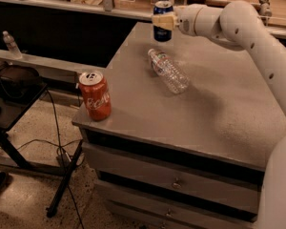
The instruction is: Move pepsi can near coke can
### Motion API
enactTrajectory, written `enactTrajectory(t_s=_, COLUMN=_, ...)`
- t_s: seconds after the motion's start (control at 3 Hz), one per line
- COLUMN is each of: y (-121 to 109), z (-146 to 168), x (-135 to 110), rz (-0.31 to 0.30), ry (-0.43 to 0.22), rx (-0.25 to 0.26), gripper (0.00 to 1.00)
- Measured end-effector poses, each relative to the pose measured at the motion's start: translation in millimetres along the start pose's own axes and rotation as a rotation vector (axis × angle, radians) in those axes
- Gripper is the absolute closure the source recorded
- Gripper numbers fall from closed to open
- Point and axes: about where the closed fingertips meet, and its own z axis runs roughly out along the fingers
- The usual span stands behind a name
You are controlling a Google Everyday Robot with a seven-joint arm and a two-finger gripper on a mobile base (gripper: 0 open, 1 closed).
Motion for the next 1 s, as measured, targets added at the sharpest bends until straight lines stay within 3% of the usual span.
enactTrajectory(t_s=0.67, y=2.2, z=-18.0, x=-75.5, rz=-0.040, ry=-0.076, rx=-0.014, gripper=1.00)
enactTrajectory(t_s=1.0, y=31.0, z=-54.1, x=-84.1, rz=-0.009, ry=-0.086, rx=-0.002, gripper=1.00)
